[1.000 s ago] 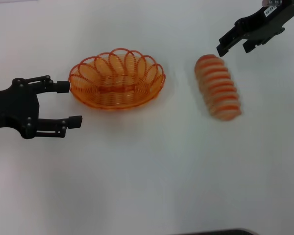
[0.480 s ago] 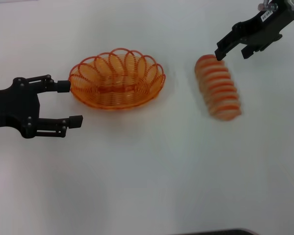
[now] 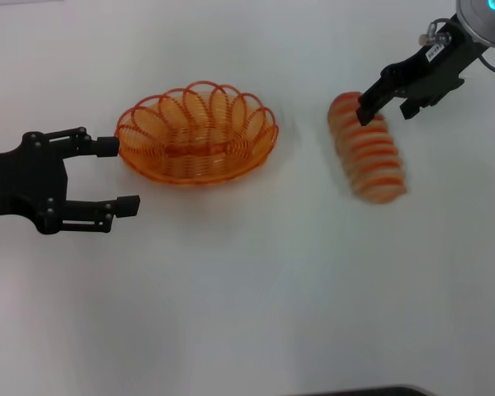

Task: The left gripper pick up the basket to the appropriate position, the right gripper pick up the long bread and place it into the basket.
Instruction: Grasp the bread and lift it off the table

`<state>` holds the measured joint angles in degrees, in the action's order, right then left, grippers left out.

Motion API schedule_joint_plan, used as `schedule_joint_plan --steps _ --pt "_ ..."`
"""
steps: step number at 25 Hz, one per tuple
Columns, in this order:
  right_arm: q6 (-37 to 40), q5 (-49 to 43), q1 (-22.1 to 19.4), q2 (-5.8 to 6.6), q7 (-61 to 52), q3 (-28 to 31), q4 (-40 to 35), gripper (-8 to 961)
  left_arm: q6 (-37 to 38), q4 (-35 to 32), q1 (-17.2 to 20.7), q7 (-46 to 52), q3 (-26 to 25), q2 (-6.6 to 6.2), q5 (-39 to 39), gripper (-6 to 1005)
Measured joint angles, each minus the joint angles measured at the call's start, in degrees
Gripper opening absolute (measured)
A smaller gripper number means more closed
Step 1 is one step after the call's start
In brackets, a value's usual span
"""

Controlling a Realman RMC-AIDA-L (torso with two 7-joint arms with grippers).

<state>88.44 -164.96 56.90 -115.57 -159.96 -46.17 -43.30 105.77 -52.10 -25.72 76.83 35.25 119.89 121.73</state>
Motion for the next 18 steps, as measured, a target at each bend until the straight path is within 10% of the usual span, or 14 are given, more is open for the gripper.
schedule_joint_plan --steps 18 --pt "-2.7 0.3 1.5 -0.18 0.8 -3.1 4.0 795 -0.2 0.1 0.3 -0.2 0.0 0.08 0.0 885"
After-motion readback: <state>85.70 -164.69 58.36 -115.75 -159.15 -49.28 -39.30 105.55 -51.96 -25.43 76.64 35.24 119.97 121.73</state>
